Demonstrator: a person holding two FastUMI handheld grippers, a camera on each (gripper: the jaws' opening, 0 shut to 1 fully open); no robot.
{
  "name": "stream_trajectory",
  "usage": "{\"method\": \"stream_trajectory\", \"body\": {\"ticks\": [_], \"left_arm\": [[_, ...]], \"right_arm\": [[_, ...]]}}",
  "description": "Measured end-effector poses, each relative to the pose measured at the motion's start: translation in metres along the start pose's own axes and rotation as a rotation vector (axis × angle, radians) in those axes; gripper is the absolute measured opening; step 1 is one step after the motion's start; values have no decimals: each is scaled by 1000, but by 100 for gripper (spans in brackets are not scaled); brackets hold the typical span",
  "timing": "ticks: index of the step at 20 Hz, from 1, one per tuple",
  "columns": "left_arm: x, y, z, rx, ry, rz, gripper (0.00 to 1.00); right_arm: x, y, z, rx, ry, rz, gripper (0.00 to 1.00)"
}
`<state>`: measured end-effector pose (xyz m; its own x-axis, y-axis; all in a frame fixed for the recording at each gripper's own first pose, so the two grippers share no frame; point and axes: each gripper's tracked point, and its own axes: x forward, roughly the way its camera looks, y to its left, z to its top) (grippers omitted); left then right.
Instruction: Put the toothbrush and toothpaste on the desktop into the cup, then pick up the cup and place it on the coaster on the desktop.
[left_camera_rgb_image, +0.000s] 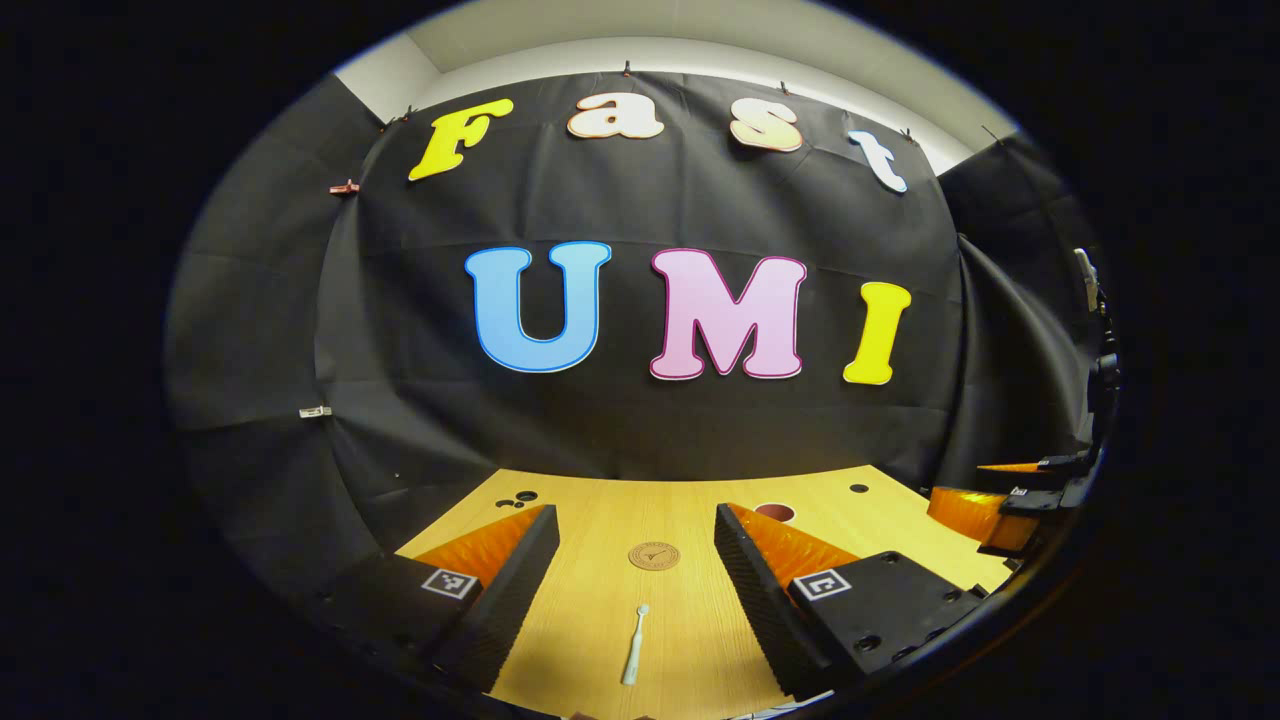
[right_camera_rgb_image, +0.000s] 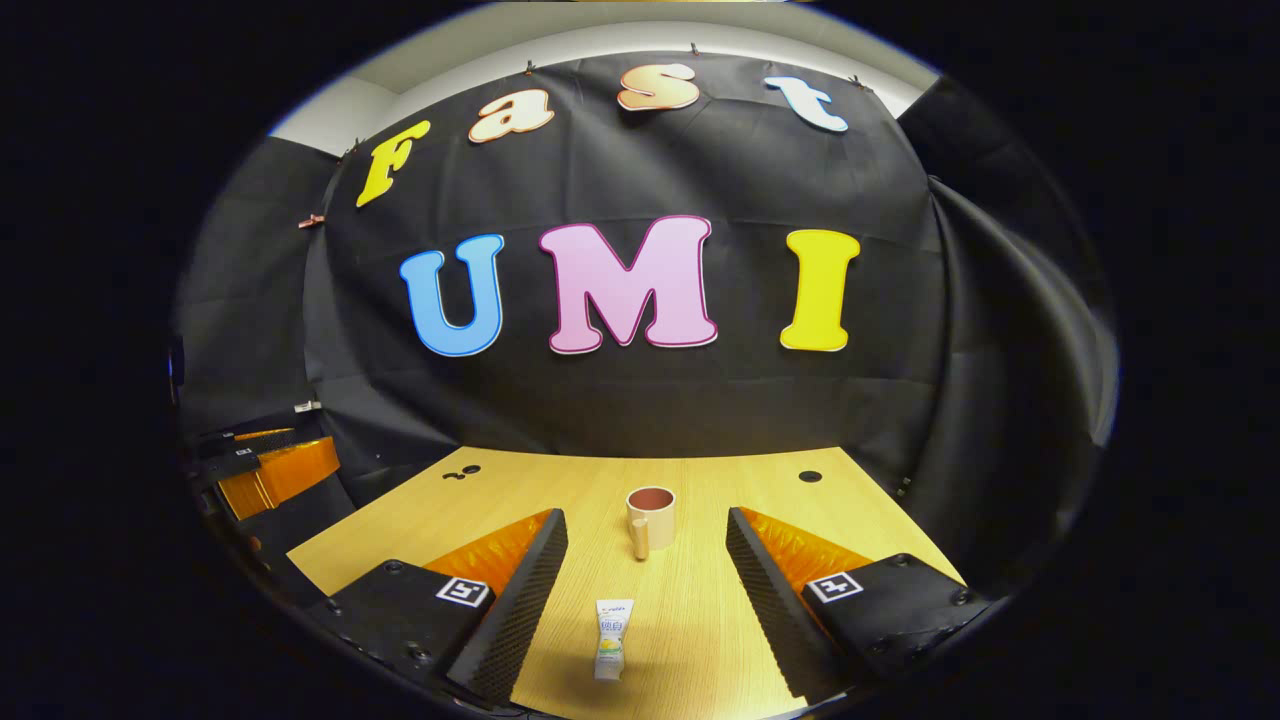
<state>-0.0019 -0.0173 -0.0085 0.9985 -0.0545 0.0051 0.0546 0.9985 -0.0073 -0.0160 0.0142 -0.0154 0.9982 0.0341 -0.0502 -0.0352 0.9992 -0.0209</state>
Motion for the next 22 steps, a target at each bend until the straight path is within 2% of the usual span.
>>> {"method": "stream_trajectory", "body": {"ticks": [9, 17, 22], "left_arm": [[4, 10, -11, -12, 22, 53, 99], [0, 38, -42, -26, 98, 164, 99], [-5, 52, -77, -37, 189, 226, 99]], "right_arm": [[29, 11, -19, -7, 84, 50, 98], [61, 18, -81, 54, 291, 84, 98], [74, 30, -126, 1, 410, 122, 98]]}}
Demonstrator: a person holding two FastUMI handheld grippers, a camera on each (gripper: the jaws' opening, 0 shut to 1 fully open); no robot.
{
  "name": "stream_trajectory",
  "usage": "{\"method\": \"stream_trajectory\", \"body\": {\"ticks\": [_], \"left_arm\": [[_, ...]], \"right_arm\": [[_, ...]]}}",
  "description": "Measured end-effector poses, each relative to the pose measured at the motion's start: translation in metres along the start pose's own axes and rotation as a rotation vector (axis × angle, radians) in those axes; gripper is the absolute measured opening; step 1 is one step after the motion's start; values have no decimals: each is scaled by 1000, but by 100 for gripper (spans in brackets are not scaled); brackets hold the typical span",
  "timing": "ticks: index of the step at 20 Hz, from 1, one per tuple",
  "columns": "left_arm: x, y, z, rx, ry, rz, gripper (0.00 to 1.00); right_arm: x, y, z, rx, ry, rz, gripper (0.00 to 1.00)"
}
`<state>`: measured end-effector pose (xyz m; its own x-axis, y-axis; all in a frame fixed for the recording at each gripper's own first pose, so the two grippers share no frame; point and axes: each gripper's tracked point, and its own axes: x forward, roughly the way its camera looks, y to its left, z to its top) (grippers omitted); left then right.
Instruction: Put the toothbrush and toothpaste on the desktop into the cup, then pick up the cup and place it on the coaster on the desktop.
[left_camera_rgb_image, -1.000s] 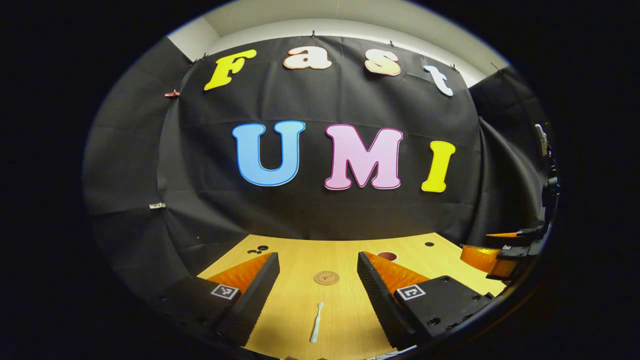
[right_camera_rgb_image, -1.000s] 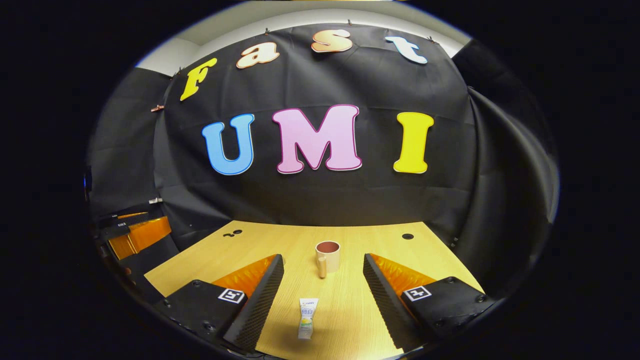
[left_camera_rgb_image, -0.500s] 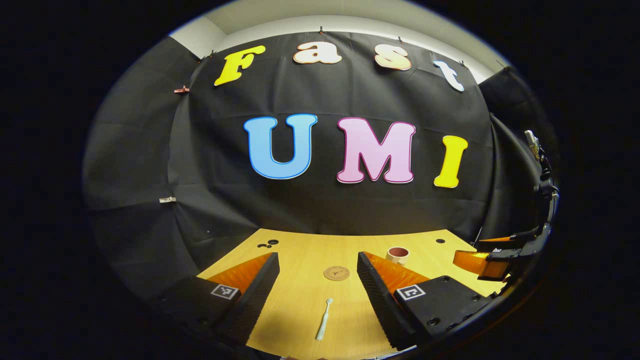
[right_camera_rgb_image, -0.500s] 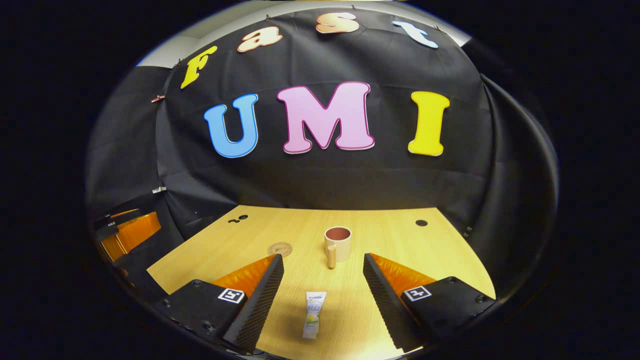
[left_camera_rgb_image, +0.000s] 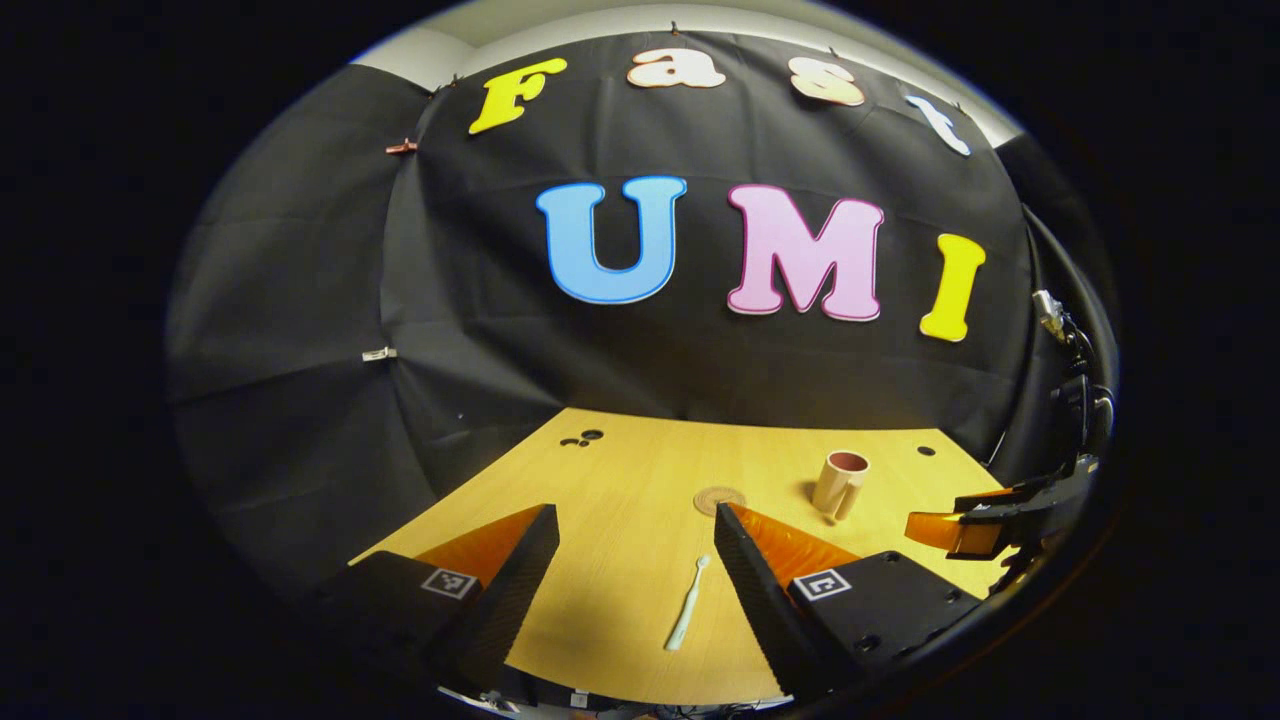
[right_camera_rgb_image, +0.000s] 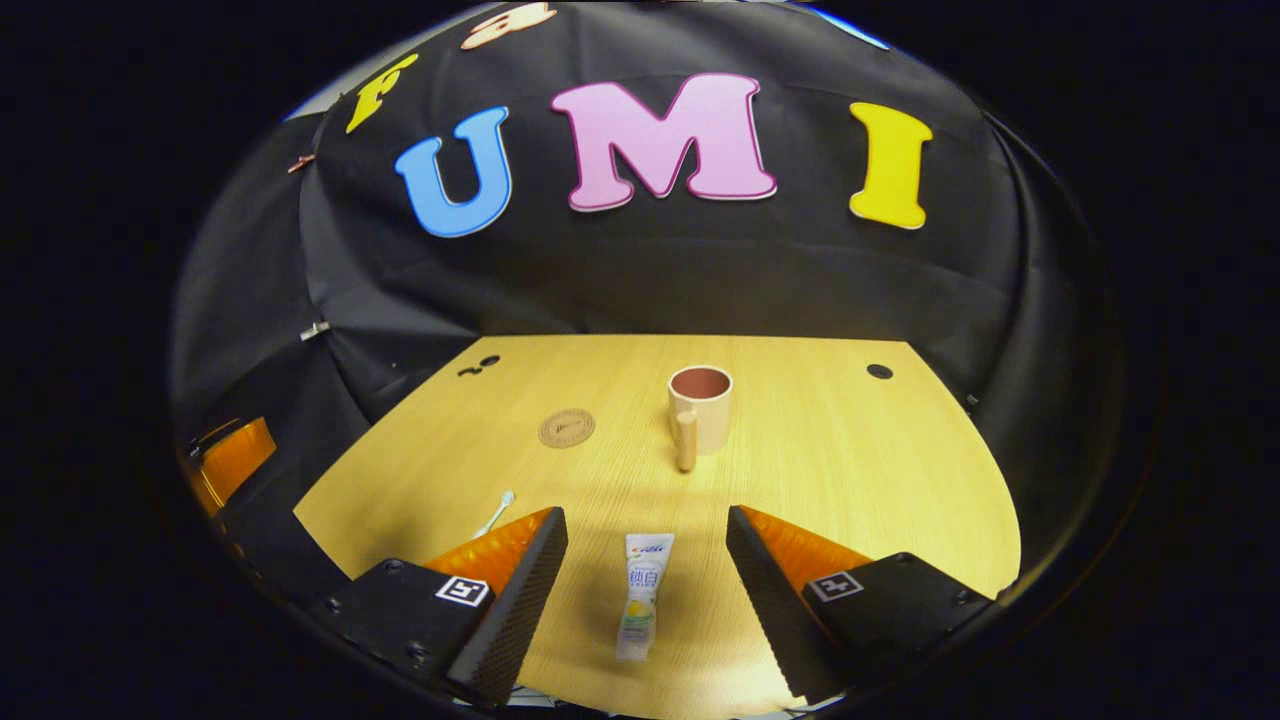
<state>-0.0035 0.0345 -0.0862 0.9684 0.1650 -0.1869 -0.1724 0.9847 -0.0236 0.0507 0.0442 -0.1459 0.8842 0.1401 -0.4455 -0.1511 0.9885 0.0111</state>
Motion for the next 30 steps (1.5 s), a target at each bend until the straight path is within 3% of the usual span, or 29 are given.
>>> {"method": "stream_trajectory", "body": {"ticks": [6, 15, 21, 26, 30], "left_arm": [[8, 21, -27, 25, 78, 77, 99], [18, 50, -74, -38, 230, 172, 99], [29, 62, -82, -31, 264, 202, 99], [30, 68, -81, -28, 269, 190, 95], [29, 69, -80, -38, 262, 171, 99]], "right_arm": [[43, 8, -52, 14, 182, 28, 98], [89, 2, -109, -38, 397, 18, 99], [95, -5, -138, -78, 529, -23, 99], [95, -3, -142, -98, 564, -51, 98], [96, -6, -143, -59, 584, -89, 93]]}}
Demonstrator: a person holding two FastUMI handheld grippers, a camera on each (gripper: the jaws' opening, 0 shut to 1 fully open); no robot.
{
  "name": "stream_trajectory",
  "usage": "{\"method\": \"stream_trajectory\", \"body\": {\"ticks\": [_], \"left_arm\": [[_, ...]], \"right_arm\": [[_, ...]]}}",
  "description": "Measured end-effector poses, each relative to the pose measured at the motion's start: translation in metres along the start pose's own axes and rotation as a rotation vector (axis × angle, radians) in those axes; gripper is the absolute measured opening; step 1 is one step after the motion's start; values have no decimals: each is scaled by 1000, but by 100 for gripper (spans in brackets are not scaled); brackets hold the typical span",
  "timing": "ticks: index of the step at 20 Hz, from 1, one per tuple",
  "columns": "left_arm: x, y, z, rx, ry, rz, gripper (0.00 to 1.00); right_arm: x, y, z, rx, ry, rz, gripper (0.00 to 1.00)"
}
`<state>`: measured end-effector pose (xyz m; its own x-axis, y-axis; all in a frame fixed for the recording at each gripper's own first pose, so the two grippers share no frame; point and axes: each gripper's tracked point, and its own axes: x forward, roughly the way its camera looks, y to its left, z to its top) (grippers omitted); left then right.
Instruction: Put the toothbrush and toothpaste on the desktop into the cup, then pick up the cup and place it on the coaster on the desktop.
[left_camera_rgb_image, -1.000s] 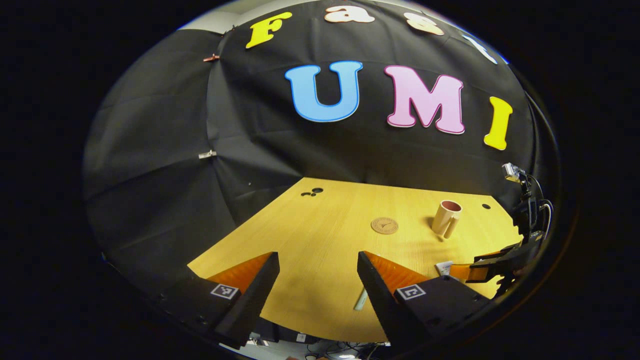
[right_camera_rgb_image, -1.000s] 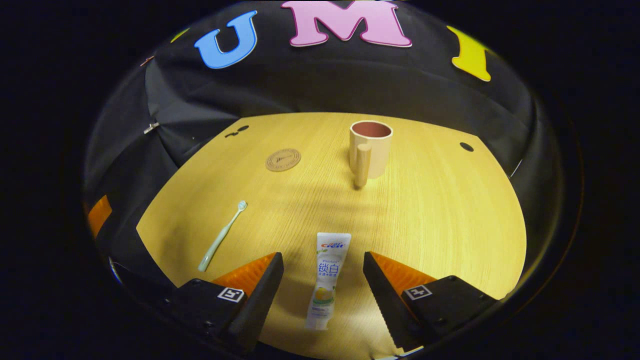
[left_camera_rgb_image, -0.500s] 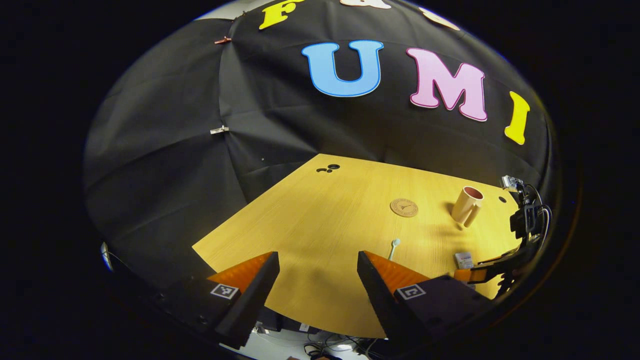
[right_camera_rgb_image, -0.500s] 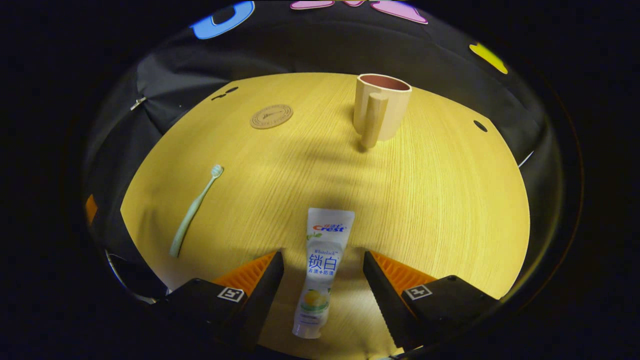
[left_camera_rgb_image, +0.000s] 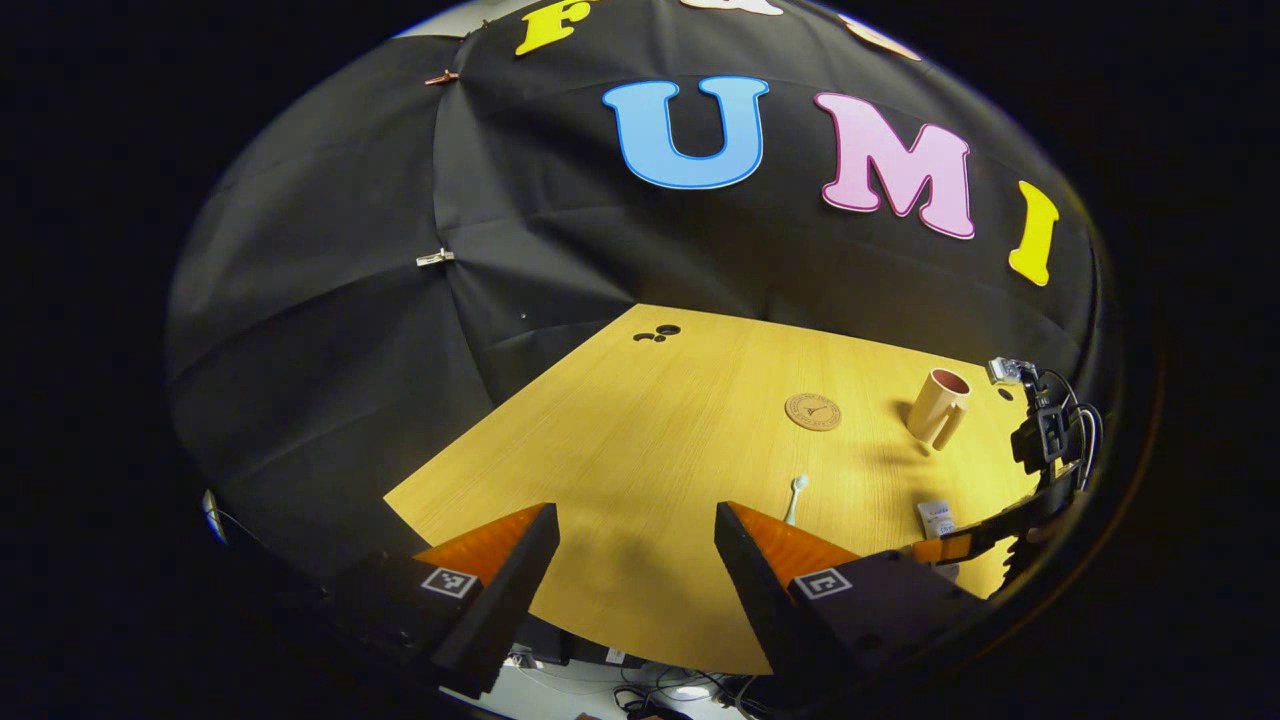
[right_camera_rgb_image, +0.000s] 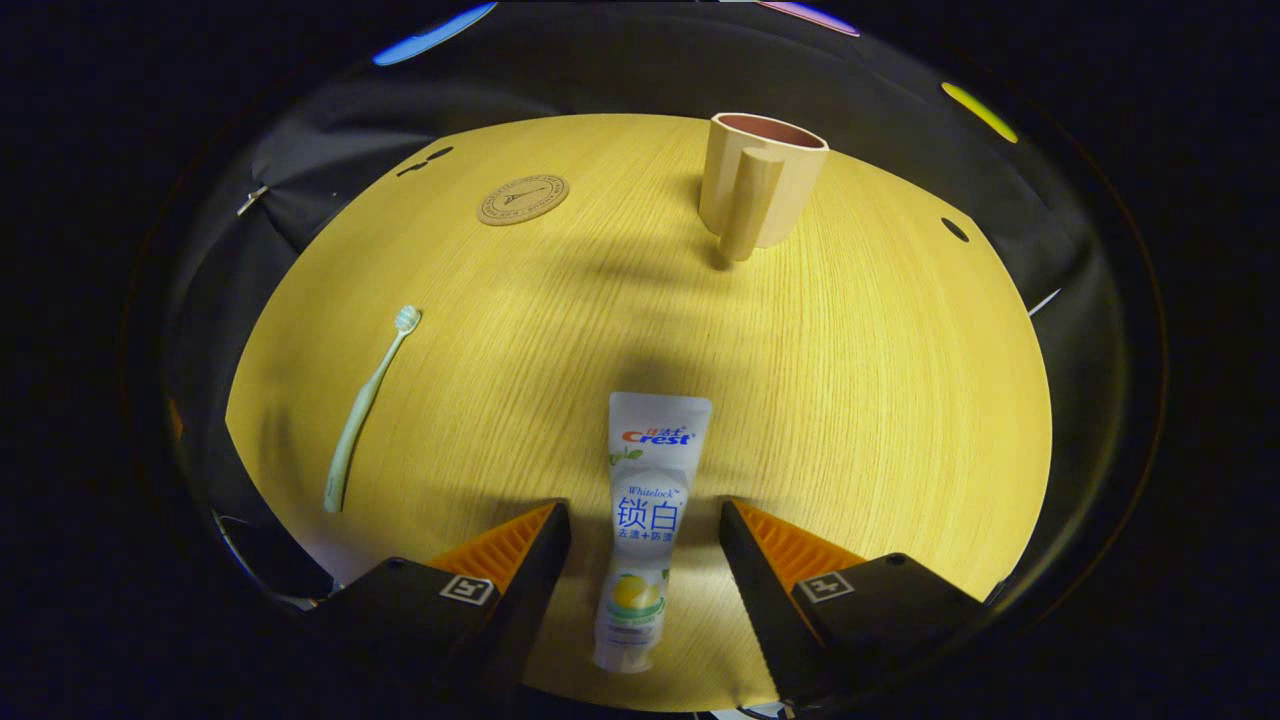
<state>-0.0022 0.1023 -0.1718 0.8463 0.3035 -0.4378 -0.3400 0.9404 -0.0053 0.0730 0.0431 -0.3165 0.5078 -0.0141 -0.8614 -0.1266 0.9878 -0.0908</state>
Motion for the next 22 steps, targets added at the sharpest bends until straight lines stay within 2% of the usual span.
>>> {"method": "stream_trajectory", "body": {"ticks": [1, 2, 4, 5, 6, 8, 9, 10, 11, 12, 15, 17, 19, 20, 22], "left_arm": [[0, 1, -2, 5, 3, 2, 99], [-1, 3, -5, 9, 4, -2, 99], [-2, 4, -6, 8, 1, -17, 99], [-2, 4, -8, 5, 1, -27, 99], [-3, 4, -9, 2, 3, -37, 96], [-5, 4, -12, -8, 14, -54, 99], [-6, 4, -10, -11, 12, -62, 96], [-7, 3, -10, -13, 9, -70, 99], [-7, 1, -9, -12, 6, -80, 99], [-8, -2, -11, -7, 7, -91, 99], [-10, -10, -13, 23, 8, -117, 99], [-10, -13, -13, 42, 6, -132, 99], [-9, -20, -12, 50, 7, -153, 99], [-7, -25, -13, 54, 13, -166, 99], [-2, -34, -13, 54, 26, -196, 99]], "right_arm": [[1, -1, -2, 12, 10, -5, 89], [1, -1, -1, 18, 10, -7, 72], [-1, 0, -3, 14, 23, -5, 66], [-1, -1, -5, 22, 30, -4, 60], [0, -1, -3, 33, 16, -7, 39], [0, -1, -3, 49, 13, -15, 40], [1, -1, -4, 46, 25, -17, 34], [1, 0, -5, 34, 44, -17, 39], [3, 0, -5, 16, 56, -9, 34], [2, 0, -4, 8, 69, -4, 39], [3, -1, -4, 12, 75, 1, 39], [2, 0, -4, 7, 70, 13, 24], [3, 1, -3, 6, 58, 39, 26], [0, 2, -6, 10, 60, 58, 21], [-2, -1, -9, 28, 64, 76, 21]]}}
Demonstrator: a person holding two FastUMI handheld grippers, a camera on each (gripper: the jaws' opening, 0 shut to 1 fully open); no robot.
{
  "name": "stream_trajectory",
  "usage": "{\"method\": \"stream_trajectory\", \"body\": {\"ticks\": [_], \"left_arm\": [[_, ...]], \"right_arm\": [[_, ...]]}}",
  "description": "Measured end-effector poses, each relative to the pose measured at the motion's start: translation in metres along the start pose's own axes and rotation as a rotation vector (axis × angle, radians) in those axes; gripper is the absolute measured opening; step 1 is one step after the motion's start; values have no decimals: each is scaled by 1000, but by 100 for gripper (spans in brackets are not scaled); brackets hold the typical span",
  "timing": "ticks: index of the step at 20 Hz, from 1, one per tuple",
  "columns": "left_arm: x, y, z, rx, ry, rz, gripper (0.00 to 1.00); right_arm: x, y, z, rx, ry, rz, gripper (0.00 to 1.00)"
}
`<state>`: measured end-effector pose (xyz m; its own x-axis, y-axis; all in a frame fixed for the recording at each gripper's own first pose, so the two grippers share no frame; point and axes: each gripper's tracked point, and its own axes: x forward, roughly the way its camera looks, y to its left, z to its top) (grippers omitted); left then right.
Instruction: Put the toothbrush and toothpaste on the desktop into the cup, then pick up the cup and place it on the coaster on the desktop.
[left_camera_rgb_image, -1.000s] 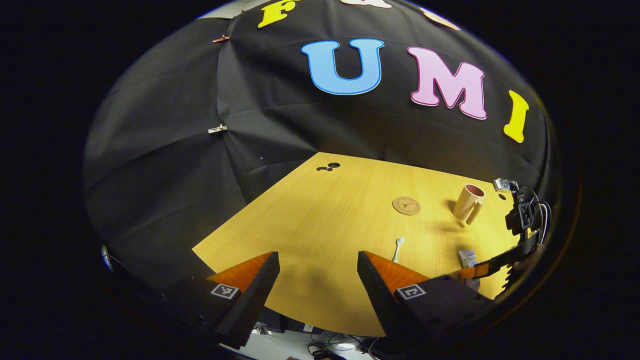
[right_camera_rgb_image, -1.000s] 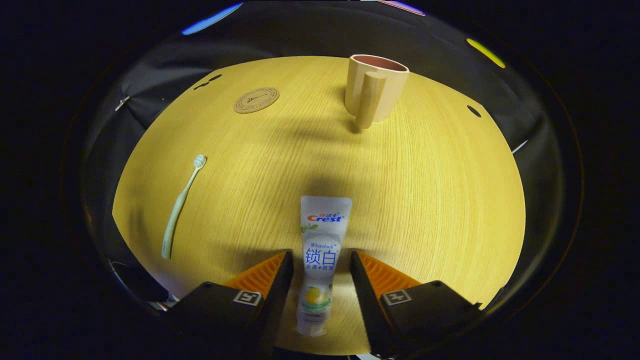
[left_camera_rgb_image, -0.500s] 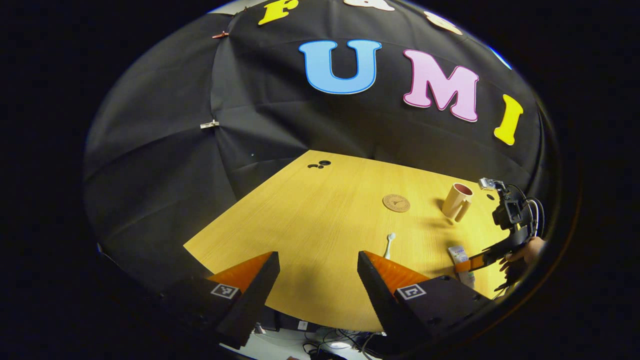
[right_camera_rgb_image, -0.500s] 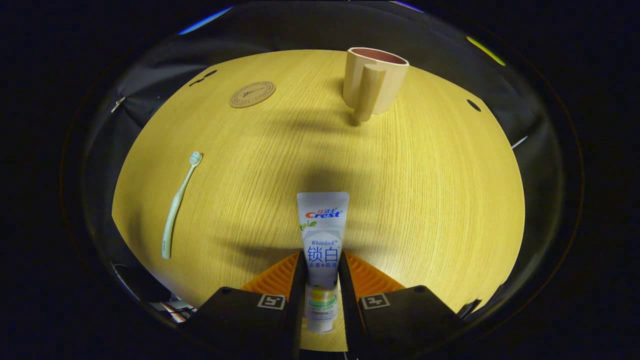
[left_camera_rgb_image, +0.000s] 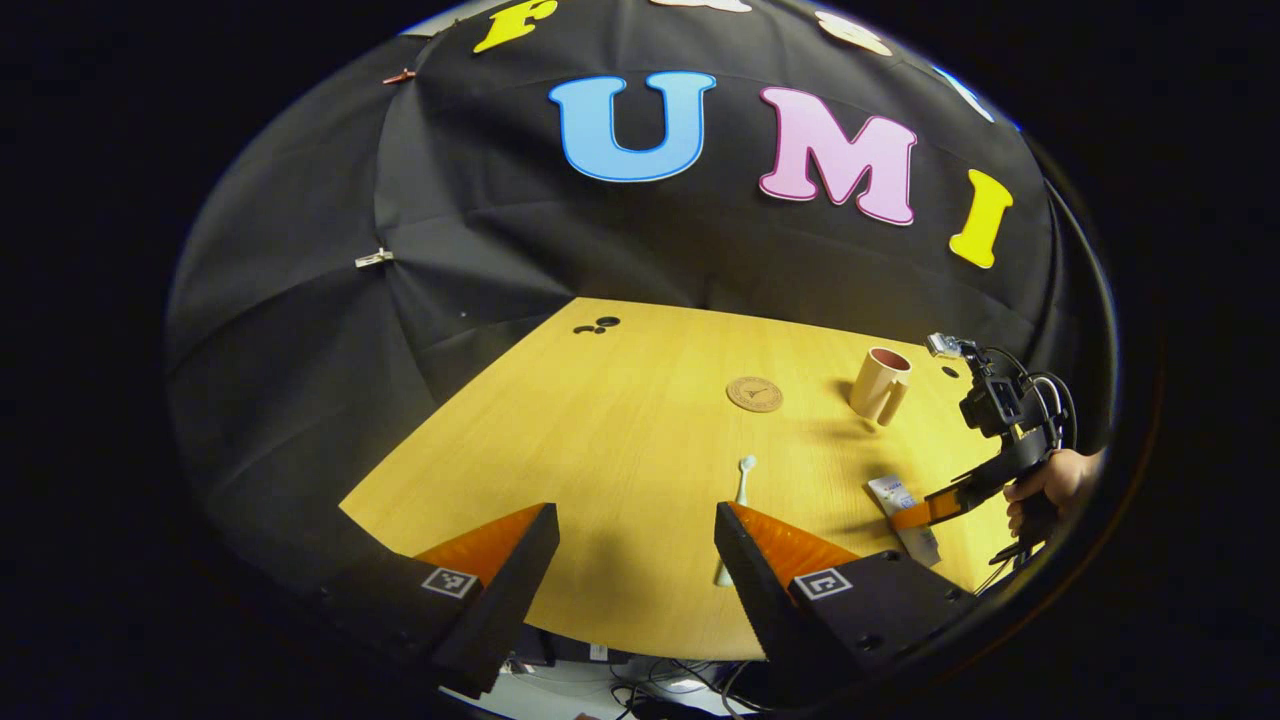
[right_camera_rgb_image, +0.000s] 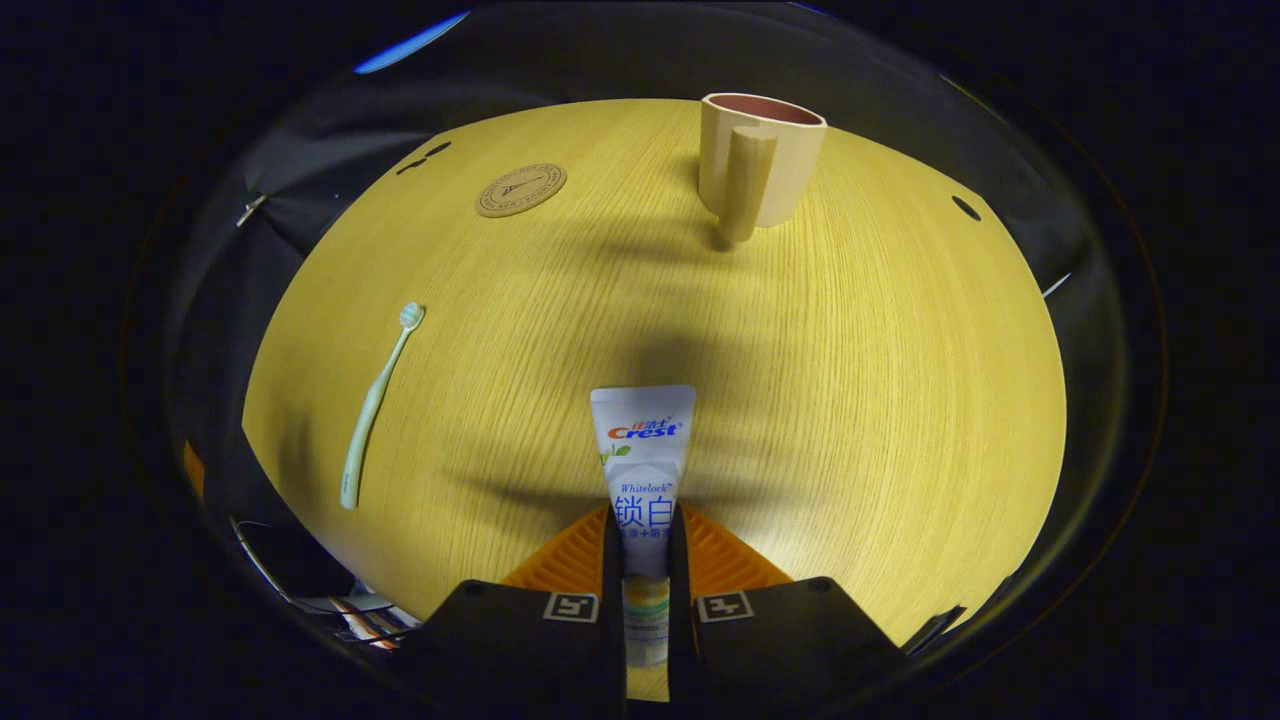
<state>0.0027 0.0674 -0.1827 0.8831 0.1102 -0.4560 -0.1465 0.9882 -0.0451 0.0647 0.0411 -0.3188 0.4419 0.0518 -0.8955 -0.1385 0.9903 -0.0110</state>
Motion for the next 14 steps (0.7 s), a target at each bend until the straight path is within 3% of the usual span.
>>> {"method": "stream_trajectory", "body": {"ticks": [2, 3, 6, 14], "left_arm": [[12, -15, -1, -3, 26, -53, 99], [18, -21, -3, -3, 46, -76, 99], [39, -40, -15, -5, 115, -131, 99], [96, -75, -57, 117, 300, -177, 98]], "right_arm": [[-5, -8, -2, -15, -17, -1, 14], [-10, -12, -3, -28, -30, -2, 20], [-29, -19, -4, -28, -69, 23, 20], [-76, -38, 2, 100, -170, 80, 20]]}}
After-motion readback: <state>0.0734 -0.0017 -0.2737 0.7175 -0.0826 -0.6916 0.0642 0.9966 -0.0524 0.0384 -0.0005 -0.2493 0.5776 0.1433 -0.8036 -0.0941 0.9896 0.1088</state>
